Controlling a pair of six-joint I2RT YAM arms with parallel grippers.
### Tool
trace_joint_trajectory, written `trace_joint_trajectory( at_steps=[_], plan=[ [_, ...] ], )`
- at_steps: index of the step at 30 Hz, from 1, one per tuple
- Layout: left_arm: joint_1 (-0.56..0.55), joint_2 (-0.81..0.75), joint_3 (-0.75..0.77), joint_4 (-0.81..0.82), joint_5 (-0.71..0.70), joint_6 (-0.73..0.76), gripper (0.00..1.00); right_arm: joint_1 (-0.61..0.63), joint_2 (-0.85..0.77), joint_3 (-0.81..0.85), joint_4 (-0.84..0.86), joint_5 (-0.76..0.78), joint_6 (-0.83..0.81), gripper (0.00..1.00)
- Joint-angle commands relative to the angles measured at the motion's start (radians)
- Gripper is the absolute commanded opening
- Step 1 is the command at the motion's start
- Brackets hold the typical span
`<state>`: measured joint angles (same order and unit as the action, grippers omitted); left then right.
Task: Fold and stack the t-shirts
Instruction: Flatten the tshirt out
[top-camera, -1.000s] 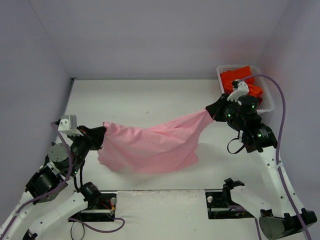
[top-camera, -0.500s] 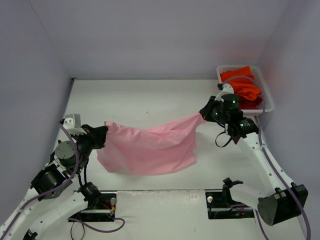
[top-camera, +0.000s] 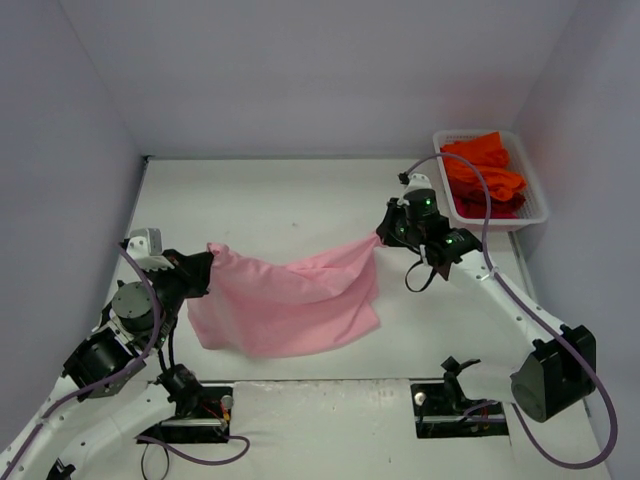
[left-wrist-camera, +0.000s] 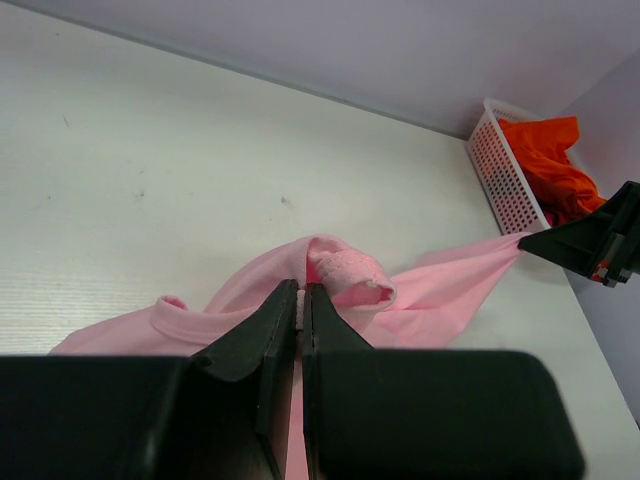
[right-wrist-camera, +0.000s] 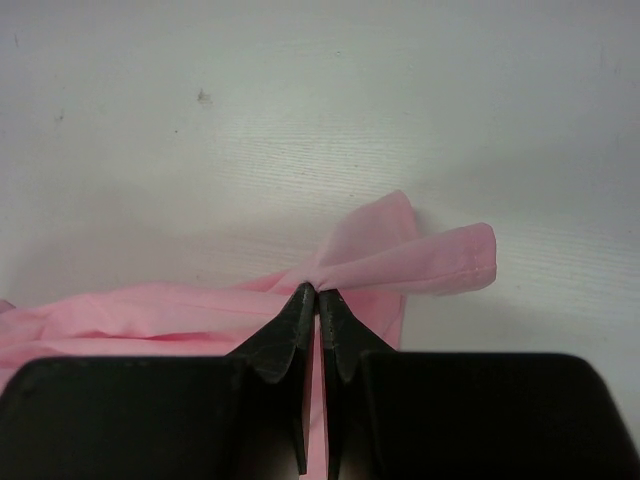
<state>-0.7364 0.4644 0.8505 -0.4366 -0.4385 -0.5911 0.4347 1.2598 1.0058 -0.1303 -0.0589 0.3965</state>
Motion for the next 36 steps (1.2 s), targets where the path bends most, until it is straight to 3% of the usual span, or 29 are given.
trace_joint_trajectory(
  at_steps=[1,7,10,12,13,26,36],
  plan=[
    [0.006,0.002,0.032,0.059,-0.026,0.020,0.00,0.006,-0.013,0.010,0.074,0.045,0.013,0.00],
    [0.006,-0.015,0.013,0.059,-0.029,0.019,0.03,0.006,-0.036,-0.009,0.074,0.047,0.013,0.00],
    [0.008,-0.026,0.009,0.067,-0.023,0.020,0.26,0.006,-0.049,-0.009,0.074,0.045,0.008,0.00],
    [0.008,-0.027,0.002,0.070,-0.022,0.022,0.30,0.007,-0.054,-0.007,0.075,0.045,0.008,0.00],
    [0.006,-0.026,0.002,0.076,-0.019,0.025,0.38,0.007,-0.060,-0.006,0.074,0.045,0.008,0.00],
    [0.006,0.025,-0.097,0.234,-0.005,0.053,0.41,0.009,-0.115,-0.076,0.072,0.016,0.021,0.00],
    [0.014,0.270,-0.148,0.357,0.003,0.019,0.42,0.022,-0.194,-0.084,0.038,0.014,0.031,0.00]
  ],
)
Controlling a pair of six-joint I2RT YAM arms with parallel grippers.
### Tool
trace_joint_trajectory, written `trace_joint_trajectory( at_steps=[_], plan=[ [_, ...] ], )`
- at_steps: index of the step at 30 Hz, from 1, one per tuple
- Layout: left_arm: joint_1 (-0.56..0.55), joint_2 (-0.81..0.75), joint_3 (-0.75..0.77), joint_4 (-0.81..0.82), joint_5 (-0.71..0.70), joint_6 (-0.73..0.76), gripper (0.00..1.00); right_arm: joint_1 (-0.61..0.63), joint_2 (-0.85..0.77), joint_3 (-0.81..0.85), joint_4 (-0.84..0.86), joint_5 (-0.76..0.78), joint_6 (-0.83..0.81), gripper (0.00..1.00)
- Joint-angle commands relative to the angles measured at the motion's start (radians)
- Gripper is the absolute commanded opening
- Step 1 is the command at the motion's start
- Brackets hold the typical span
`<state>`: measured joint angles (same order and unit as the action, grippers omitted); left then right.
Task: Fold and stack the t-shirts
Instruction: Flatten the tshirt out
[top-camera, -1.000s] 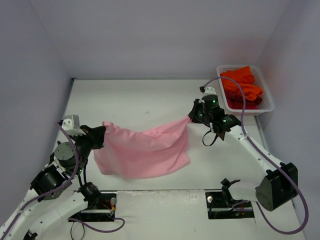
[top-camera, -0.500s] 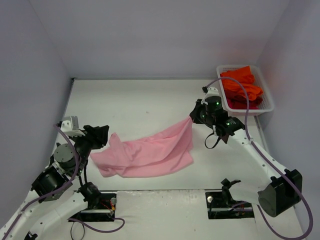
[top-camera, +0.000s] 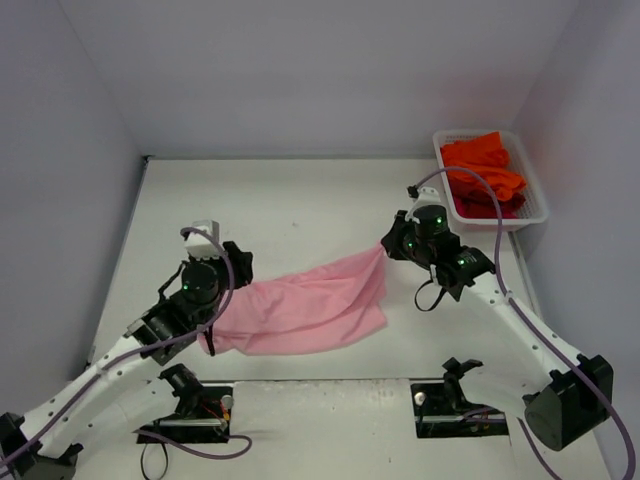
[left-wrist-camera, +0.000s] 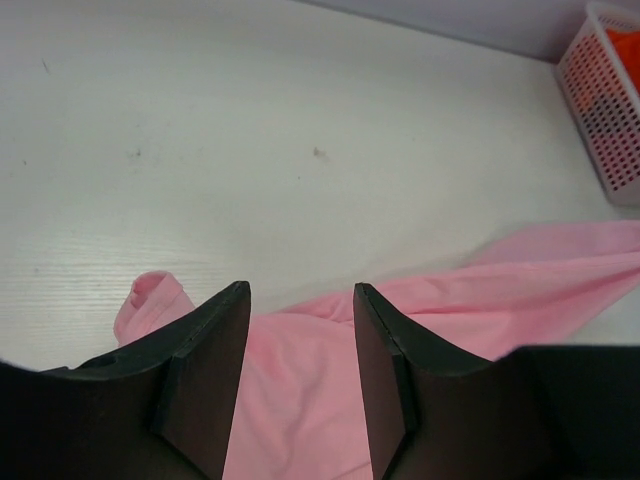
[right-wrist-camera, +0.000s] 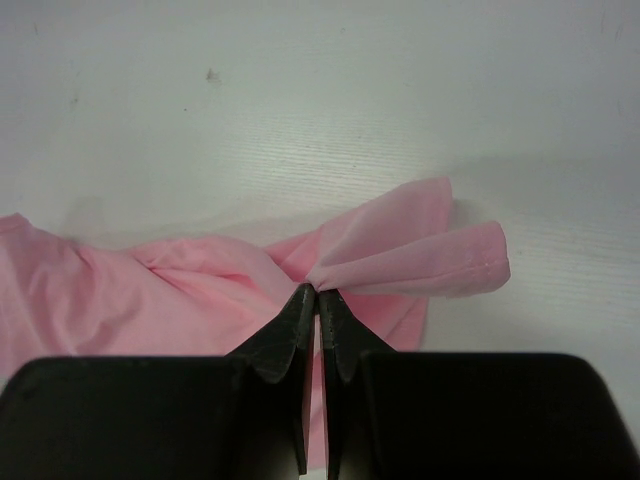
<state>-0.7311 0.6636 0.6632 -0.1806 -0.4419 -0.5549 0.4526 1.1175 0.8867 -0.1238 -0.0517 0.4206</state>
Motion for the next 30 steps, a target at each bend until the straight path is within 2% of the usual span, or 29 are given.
trace_joint_trajectory(
  at_steps=[1,5,9,11,19,23,30],
  plan=[
    [0.013,0.091,0.047,0.099,0.006,-0.022,0.42,0.006,-0.057,0.044,0.026,0.016,0.006,0.00],
    [0.050,0.189,0.099,0.073,0.028,-0.051,0.42,0.006,-0.068,0.064,0.001,0.019,0.000,0.00],
    [0.198,0.280,0.125,0.030,0.196,-0.118,0.42,0.006,-0.070,0.066,-0.004,0.019,0.000,0.00],
    [0.232,0.294,0.127,0.009,0.215,-0.140,0.42,0.005,-0.067,0.070,-0.004,0.019,-0.003,0.00],
    [0.294,0.359,0.171,-0.115,0.218,-0.189,0.42,0.005,-0.054,0.089,-0.002,0.015,-0.006,0.00],
    [0.300,0.378,0.154,-0.123,0.264,-0.223,0.42,0.006,-0.067,0.098,-0.004,0.016,-0.008,0.00],
    [0.305,0.373,0.122,-0.161,0.227,-0.240,0.42,0.006,-0.076,0.104,-0.005,0.004,-0.005,0.00]
  ],
)
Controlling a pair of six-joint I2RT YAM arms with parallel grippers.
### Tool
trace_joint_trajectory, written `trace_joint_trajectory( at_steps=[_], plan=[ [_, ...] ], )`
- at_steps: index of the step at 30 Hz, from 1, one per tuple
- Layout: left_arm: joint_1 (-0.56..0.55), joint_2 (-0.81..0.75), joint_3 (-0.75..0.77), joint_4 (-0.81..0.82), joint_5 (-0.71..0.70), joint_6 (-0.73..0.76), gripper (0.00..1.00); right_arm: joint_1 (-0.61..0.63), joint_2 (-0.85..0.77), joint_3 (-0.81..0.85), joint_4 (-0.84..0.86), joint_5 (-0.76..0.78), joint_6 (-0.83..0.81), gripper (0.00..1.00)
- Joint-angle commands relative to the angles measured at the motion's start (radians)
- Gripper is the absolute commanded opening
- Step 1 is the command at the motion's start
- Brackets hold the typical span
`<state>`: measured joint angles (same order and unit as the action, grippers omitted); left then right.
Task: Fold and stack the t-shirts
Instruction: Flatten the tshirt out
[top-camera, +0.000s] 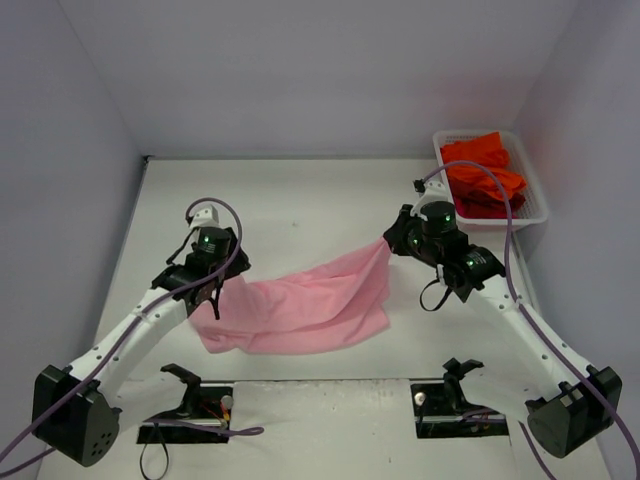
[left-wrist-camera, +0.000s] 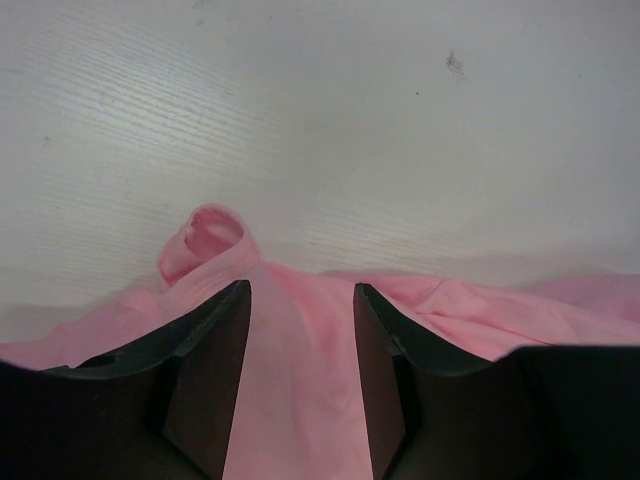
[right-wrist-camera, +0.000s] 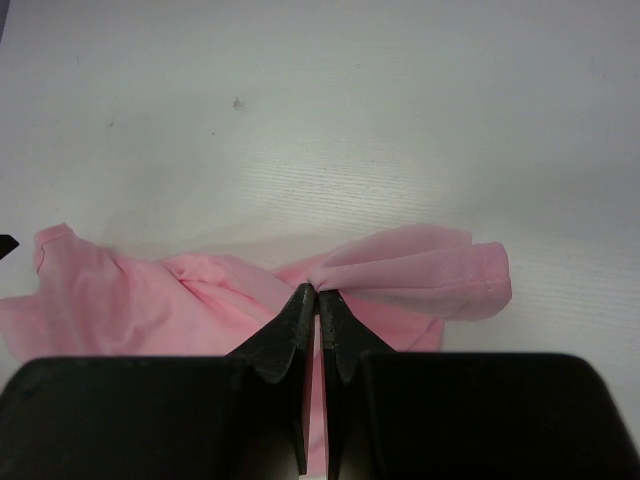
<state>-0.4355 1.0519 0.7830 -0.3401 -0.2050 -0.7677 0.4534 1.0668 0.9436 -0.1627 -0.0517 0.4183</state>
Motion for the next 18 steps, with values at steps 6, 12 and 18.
trace_joint_trajectory(
  at_steps=[6,12,18],
  plan=[
    [0.032,0.017,-0.017,0.013,-0.002,-0.027,0.42,0.005,-0.036,0.049,0.032,-0.005,0.002,0.00],
    [0.050,0.051,-0.041,0.042,0.015,-0.024,0.42,0.004,-0.030,0.050,0.029,-0.004,0.002,0.00],
    [0.073,0.079,-0.056,0.072,0.042,-0.016,0.42,0.005,-0.019,0.050,0.029,-0.008,0.005,0.00]
  ],
)
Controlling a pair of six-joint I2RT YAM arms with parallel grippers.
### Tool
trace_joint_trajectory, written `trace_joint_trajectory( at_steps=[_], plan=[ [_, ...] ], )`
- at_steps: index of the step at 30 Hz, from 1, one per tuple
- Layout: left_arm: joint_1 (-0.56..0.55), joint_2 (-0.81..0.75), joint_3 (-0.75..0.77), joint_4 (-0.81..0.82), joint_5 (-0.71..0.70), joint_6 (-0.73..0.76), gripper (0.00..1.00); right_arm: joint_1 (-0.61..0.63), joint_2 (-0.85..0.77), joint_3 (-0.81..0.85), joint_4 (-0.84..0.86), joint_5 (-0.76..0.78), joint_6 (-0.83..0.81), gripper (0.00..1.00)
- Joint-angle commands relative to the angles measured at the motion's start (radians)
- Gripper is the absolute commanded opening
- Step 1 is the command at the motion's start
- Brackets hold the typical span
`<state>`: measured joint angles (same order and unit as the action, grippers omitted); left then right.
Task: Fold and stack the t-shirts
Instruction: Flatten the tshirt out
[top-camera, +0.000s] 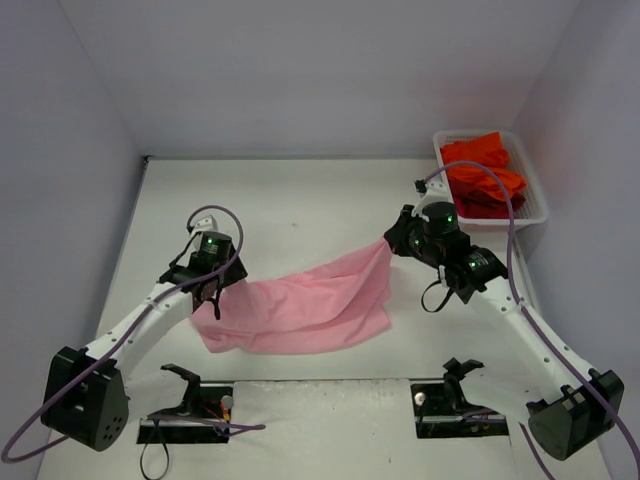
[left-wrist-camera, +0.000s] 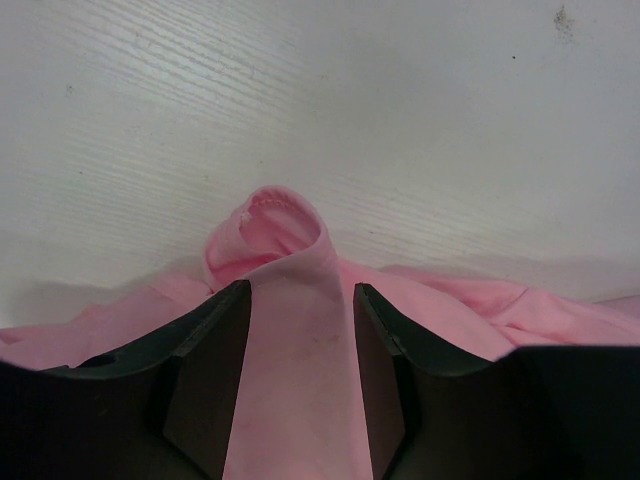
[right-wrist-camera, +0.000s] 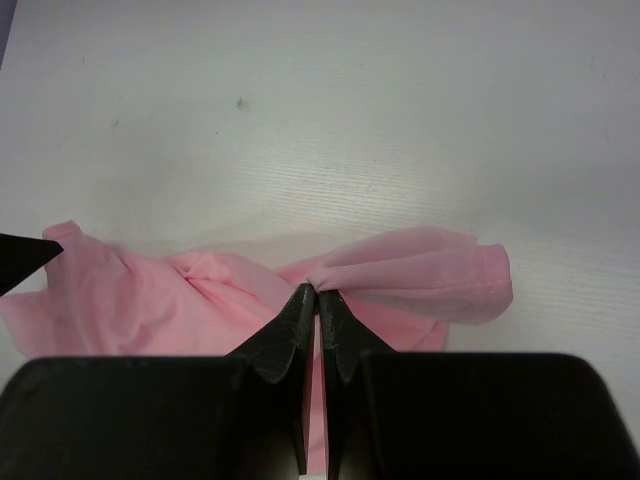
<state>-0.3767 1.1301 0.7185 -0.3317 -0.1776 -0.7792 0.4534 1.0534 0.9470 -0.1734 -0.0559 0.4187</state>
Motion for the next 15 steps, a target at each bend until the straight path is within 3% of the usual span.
trace_joint_trajectory(
  at_steps=[1,10,13,14,15],
  plan=[
    [0.018,0.016,0.007,0.074,0.023,-0.005,0.42,0.005,-0.001,0.047,0.040,-0.002,0.005,0.00],
    [0.022,0.100,0.022,0.118,0.044,0.009,0.41,0.005,0.000,0.027,0.040,0.005,0.011,0.00],
    [0.022,0.119,0.029,0.128,0.058,0.011,0.27,0.007,0.005,0.029,0.040,0.008,0.006,0.00],
    [0.022,0.116,0.030,0.131,0.066,0.011,0.12,0.005,0.010,0.030,0.040,0.008,0.006,0.00],
    [0.022,0.111,0.032,0.132,0.066,0.012,0.05,0.007,0.011,0.030,0.040,0.008,0.006,0.00]
  ],
)
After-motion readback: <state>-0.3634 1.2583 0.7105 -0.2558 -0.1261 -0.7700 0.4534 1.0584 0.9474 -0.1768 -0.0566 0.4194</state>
